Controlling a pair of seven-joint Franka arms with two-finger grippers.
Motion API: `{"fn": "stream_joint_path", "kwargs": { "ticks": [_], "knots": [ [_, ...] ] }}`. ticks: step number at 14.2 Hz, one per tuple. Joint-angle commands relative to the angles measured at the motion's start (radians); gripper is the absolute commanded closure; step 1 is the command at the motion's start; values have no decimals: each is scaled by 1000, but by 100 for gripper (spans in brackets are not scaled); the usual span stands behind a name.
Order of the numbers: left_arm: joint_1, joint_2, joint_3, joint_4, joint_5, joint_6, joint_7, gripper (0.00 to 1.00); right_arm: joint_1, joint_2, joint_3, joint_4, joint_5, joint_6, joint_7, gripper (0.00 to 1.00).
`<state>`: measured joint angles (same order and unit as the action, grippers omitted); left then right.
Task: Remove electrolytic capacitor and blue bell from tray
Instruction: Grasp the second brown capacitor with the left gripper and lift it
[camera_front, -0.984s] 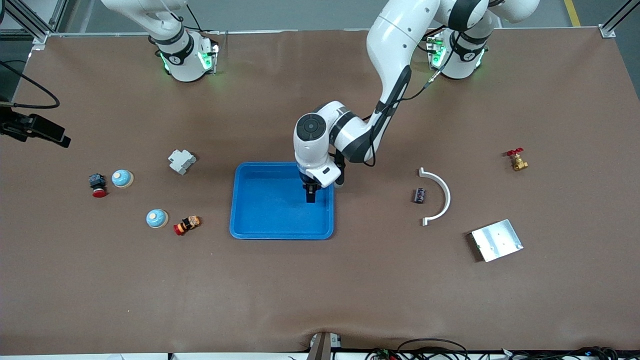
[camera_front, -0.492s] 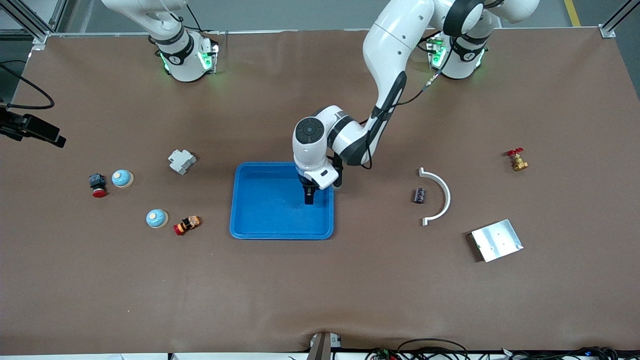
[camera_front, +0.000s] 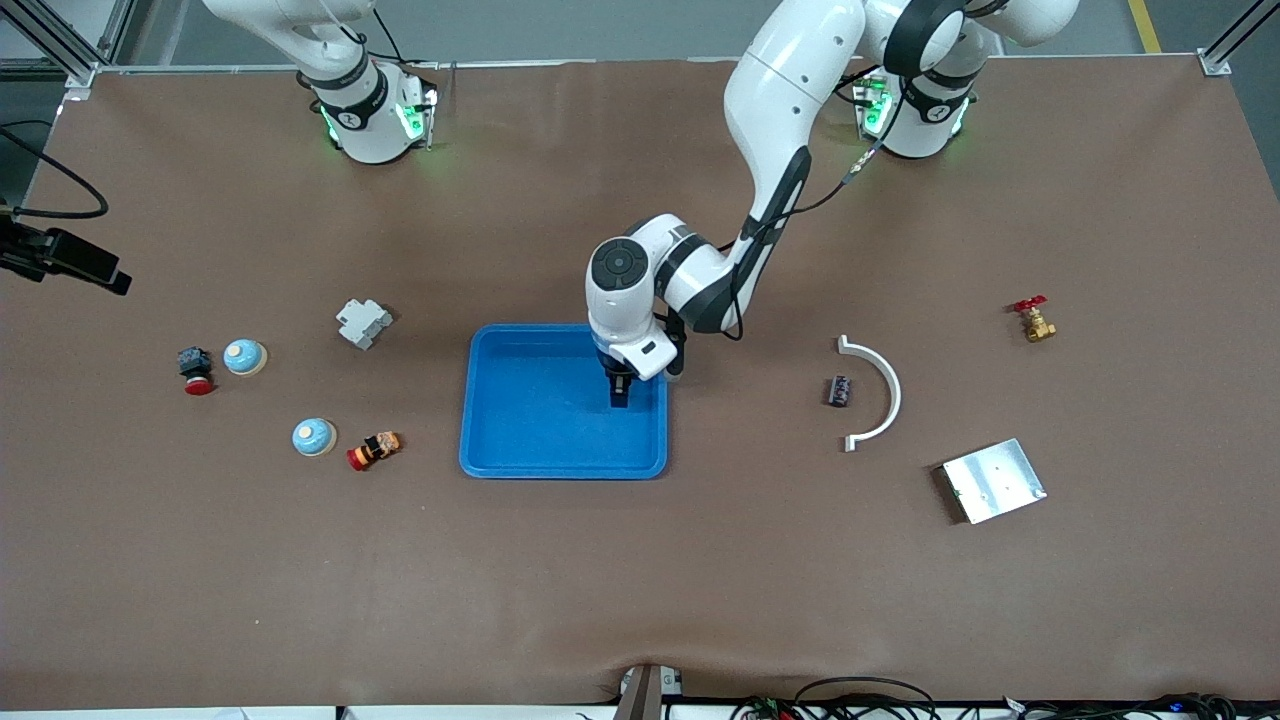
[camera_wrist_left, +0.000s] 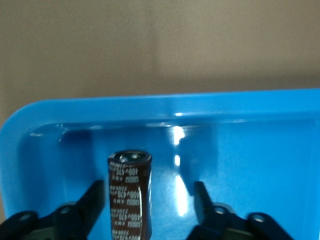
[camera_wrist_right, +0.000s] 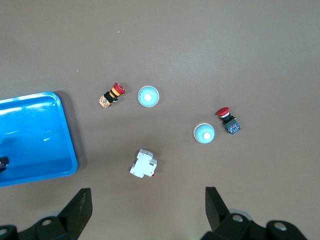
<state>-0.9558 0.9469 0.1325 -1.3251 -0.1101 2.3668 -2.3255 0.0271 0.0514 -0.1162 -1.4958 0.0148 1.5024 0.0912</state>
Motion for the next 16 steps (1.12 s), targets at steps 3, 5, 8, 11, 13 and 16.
{"fn": "stream_joint_path", "kwargs": {
  "ticks": [3, 5, 8, 11, 13, 16],
  "knots": [
    [-15, 6, 13, 23, -8, 3, 8, 100, -9, 2, 6, 16, 1, -14, -2, 0],
    [-14, 1, 18, 23, -6, -6, 8, 100, -9, 2, 6, 16, 1, -14, -2, 0],
    [-11, -10, 24, 23, -6, -32, 15, 100, -12, 2, 6, 16, 1, -14, -4, 0],
    [-6, -49, 30, 23, -5, -108, 105, 100, -10, 2, 6, 16, 1, -14, -2, 0],
    [-4, -103, 45, 21, -3, -170, 240, 100, -10, 2, 6, 16, 1, -14, -4, 0],
    [14, -131, 41, 12, -14, -193, 507, 100, -9, 2, 6, 16, 1, -14, -2, 0]
  ]
}}
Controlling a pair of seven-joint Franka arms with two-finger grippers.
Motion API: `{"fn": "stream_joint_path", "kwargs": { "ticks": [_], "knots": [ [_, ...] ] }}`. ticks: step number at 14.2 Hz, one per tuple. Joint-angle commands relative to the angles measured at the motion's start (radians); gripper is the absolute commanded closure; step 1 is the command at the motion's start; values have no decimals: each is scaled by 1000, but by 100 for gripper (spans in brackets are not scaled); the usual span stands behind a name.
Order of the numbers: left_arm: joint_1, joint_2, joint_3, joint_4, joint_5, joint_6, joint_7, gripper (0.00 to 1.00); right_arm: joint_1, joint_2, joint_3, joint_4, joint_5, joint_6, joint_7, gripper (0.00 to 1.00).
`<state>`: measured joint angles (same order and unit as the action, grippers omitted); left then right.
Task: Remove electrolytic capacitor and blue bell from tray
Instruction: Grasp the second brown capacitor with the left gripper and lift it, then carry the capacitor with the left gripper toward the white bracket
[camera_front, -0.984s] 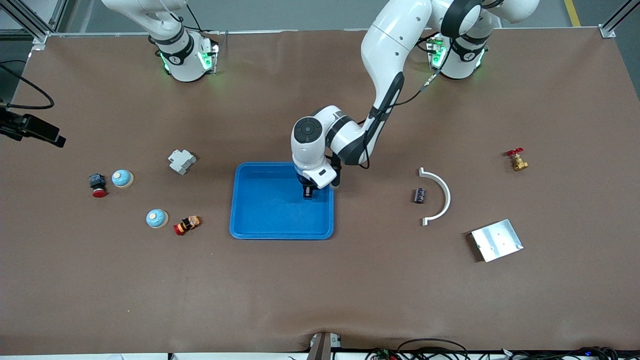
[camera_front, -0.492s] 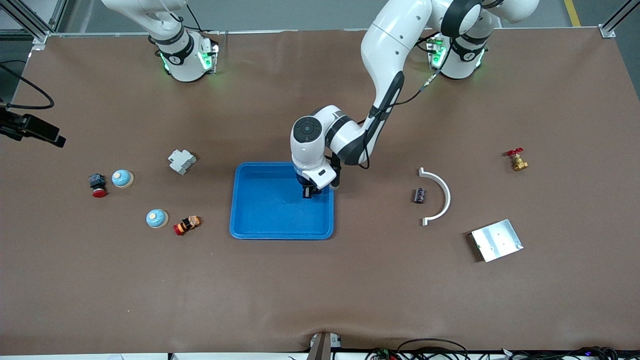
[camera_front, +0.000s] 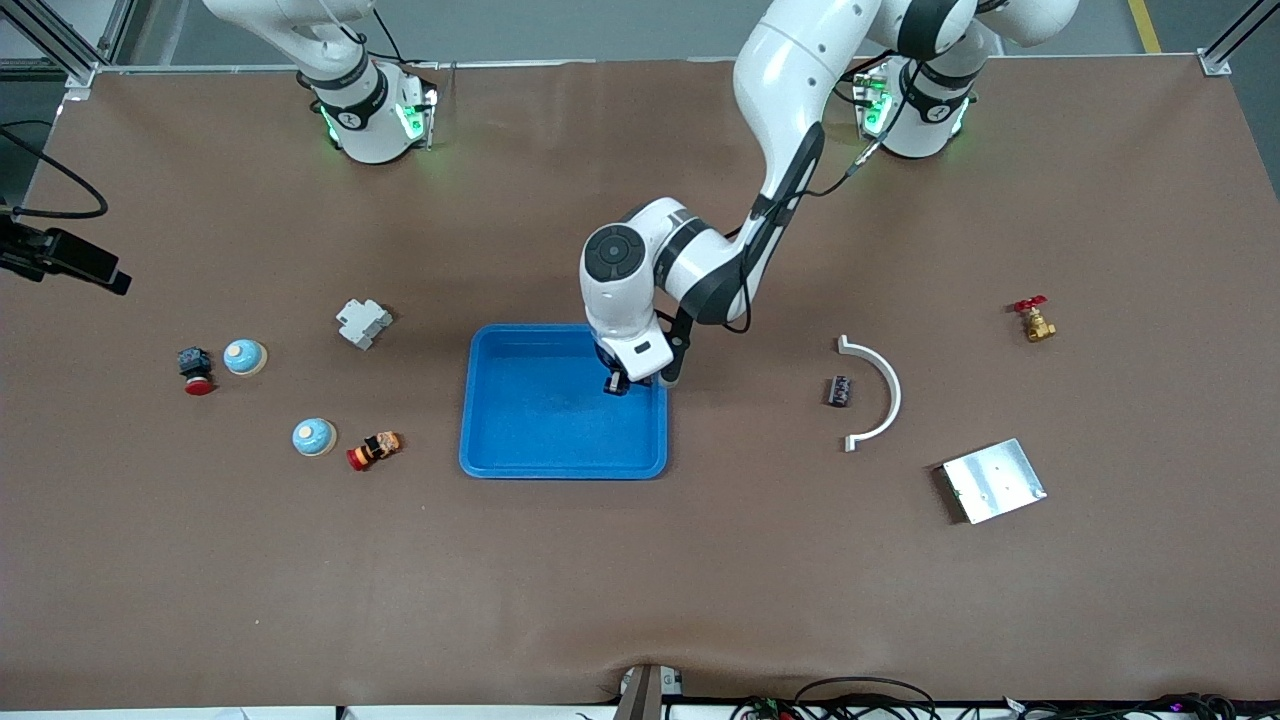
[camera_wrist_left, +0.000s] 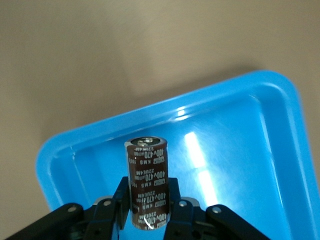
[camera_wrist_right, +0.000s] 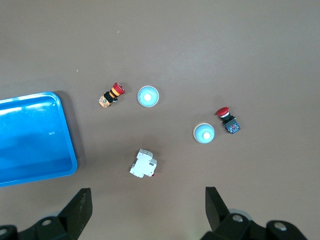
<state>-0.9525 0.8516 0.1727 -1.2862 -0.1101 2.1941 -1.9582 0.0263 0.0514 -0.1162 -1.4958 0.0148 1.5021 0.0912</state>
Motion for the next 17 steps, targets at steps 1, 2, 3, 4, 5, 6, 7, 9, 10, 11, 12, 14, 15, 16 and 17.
{"fn": "stream_joint_path", "kwargs": {
  "ticks": [1, 2, 3, 4, 5, 6, 7, 9, 10, 11, 12, 14, 15, 16, 17],
  "knots": [
    [12, -32, -1, -28, -16, -20, 169, 100, -9, 2, 6, 16, 1, -14, -2, 0],
    [11, -31, 1, -28, -10, -20, 176, 100, -9, 2, 6, 16, 1, -14, -2, 0],
    [12, -29, 1, -30, -5, -20, 177, 100, -9, 2, 6, 16, 1, -14, -2, 0],
    [12, -32, 1, -36, -5, -20, 186, 100, -9, 4, 6, 16, 1, -14, -2, 0],
    [12, -34, 1, -38, -5, -20, 203, 100, -9, 2, 6, 16, 1, -14, -2, 0],
    [12, -34, 1, -39, -5, -22, 211, 100, -9, 2, 6, 16, 1, -14, -2, 0],
    [12, -32, 1, -42, -5, -24, 220, 100, -9, 2, 6, 16, 1, -14, -2, 0],
    [14, -34, 1, -45, -5, -25, 240, 100, -9, 2, 6, 16, 1, -14, -2, 0],
    [14, -37, 1, -51, -5, -37, 255, 100, -9, 2, 6, 16, 1, -14, -2, 0],
    [20, -48, 1, -56, -5, -62, 284, 100, -9, 2, 6, 16, 1, -14, -2, 0],
    [32, -69, -1, -73, -6, -77, 321, 100, -8, 4, 6, 16, 1, -14, -2, 0],
    [52, -120, -4, -128, -8, -79, 392, 100, -11, 4, 6, 16, 1, -13, -4, 0],
    [61, -155, -5, -175, -10, -79, 441, 100, -9, 4, 6, 16, 1, -13, -4, 0],
    [70, -205, -6, -240, -11, -76, 506, 100, -8, 4, 6, 16, 1, -14, -2, 0],
    [84, -256, -7, -308, -11, -70, 584, 100, -8, 4, 6, 16, 2, -14, -2, 0]
  ]
}}
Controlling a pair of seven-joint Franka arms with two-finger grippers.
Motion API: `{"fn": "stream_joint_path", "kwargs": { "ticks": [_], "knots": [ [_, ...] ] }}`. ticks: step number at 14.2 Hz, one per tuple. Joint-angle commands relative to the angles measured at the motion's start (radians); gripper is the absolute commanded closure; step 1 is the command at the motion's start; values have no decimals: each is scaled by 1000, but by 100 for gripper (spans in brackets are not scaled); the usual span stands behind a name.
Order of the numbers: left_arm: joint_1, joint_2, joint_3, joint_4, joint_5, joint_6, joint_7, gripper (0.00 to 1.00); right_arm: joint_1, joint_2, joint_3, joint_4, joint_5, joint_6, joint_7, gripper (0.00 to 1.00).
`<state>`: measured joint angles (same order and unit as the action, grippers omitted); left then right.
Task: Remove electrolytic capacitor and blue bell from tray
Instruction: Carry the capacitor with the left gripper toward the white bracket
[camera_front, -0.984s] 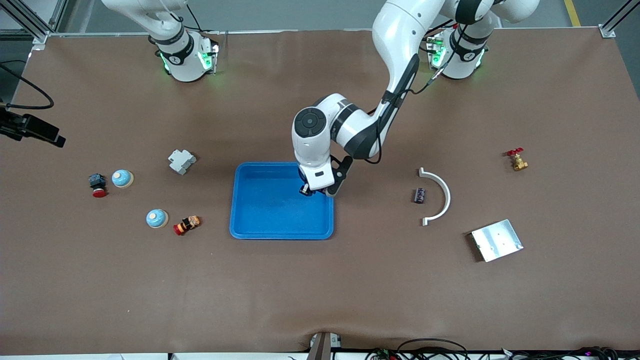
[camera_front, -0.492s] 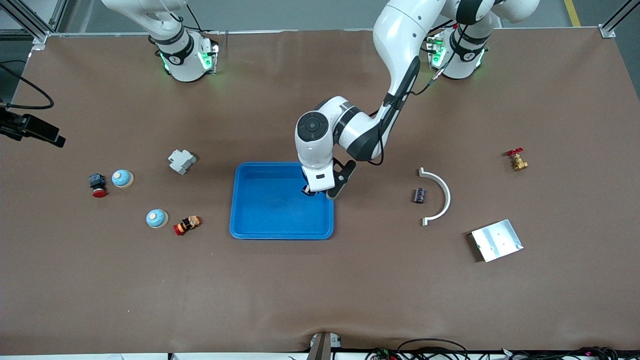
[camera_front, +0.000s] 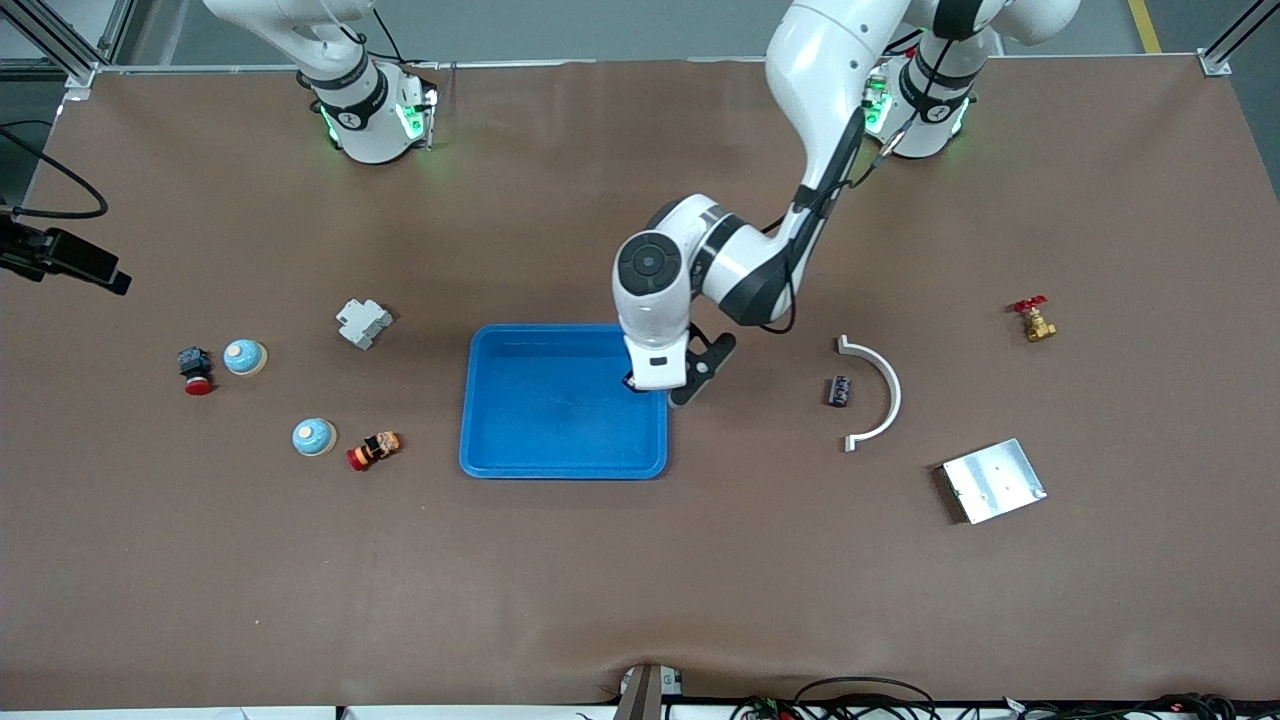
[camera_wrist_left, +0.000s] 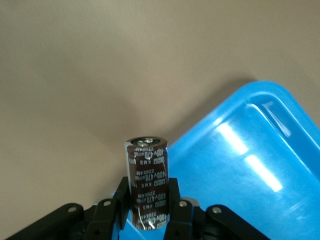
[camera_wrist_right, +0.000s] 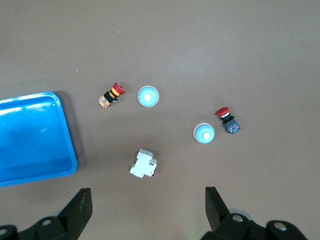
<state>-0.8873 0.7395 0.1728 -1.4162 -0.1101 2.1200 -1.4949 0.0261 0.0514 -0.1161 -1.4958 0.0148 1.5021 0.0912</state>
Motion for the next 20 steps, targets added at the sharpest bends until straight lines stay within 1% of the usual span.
{"fn": "stream_joint_path", "kwargs": {
  "ticks": [1, 3, 4, 8, 15, 19, 20],
  "knots": [
    [28, -199, -7, -257, -11, 20, 210, 100, -9, 4, 6, 16, 2, -14, -2, 0],
    [42, -280, -6, -386, -13, 86, 341, 100, -9, 4, 6, 16, 2, -14, -2, 0],
    [51, -296, -6, -414, -13, 106, 373, 100, -9, 4, 6, 16, 2, -14, -2, 0],
    [73, -296, -6, -423, -13, 120, 426, 100, -8, 4, 6, 16, 1, -14, -2, 0],
    [77, -310, -4, -435, -10, 118, 446, 100, -8, 4, 6, 16, 1, -14, -2, 0],
    [93, -370, -3, -497, -5, 120, 511, 100, -2, 4, 7, 16, 1, -17, 5, 0],
    [111, -393, -4, -518, -5, 120, 536, 100, -8, 5, 7, 16, 2, -16, 1, 0]
  ]
}}
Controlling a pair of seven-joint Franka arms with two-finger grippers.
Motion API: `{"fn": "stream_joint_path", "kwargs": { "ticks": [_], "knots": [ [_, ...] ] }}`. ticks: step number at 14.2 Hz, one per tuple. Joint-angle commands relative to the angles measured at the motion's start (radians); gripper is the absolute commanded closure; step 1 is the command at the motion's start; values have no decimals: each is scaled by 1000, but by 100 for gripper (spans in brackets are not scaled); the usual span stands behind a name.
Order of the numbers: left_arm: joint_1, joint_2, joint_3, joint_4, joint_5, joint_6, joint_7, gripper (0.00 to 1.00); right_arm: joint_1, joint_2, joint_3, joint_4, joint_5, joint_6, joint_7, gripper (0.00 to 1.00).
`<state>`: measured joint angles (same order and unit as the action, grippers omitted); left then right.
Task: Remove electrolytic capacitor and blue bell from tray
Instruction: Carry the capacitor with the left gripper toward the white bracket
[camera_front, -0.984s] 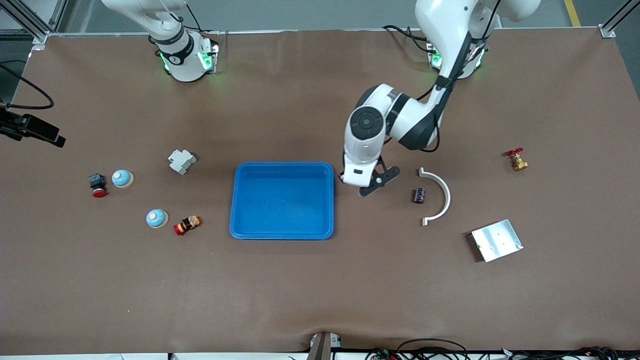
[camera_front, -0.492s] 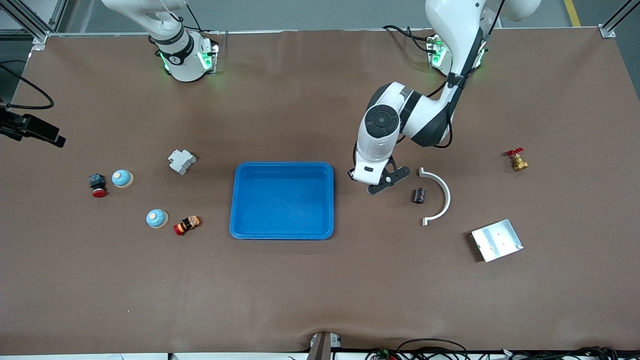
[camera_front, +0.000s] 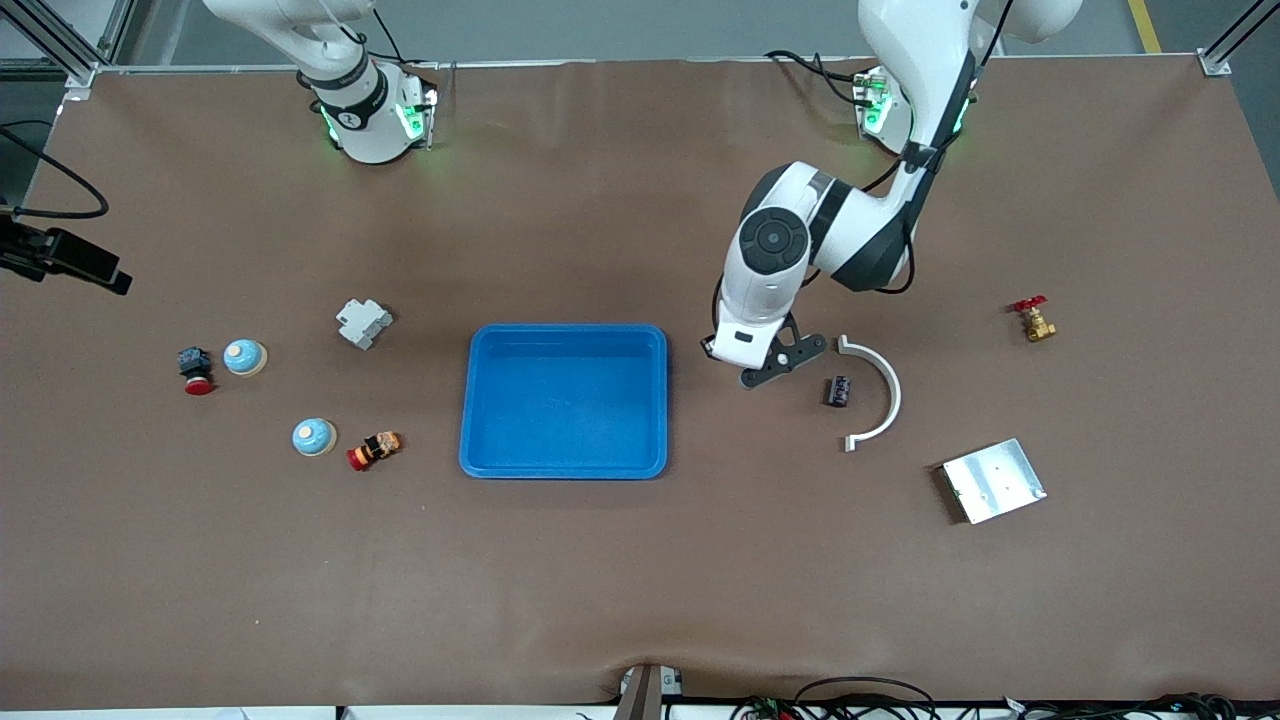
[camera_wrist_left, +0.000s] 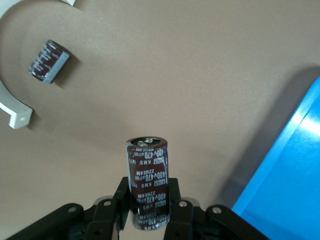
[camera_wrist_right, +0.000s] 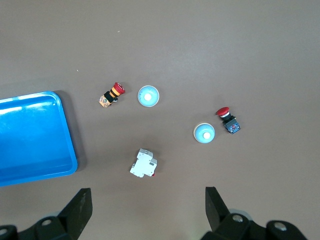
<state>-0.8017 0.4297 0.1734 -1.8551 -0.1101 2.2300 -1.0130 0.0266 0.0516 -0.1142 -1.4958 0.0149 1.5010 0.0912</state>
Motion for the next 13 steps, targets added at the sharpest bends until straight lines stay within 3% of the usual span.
{"fn": "stream_joint_path", "kwargs": {
  "ticks": [1, 8, 13],
  "knots": [
    [30, -103, -5, -100, -5, 10, 80, 100, -8, 5, 5, 17, 2, -15, -1, 0],
    [97, -189, -5, -182, -3, 8, 197, 100, -5, 5, 7, 19, 2, -15, 2, 0],
    [202, -322, -5, -330, -3, 45, 520, 100, -2, 4, 10, 19, 7, -13, -4, 0]
  ]
}}
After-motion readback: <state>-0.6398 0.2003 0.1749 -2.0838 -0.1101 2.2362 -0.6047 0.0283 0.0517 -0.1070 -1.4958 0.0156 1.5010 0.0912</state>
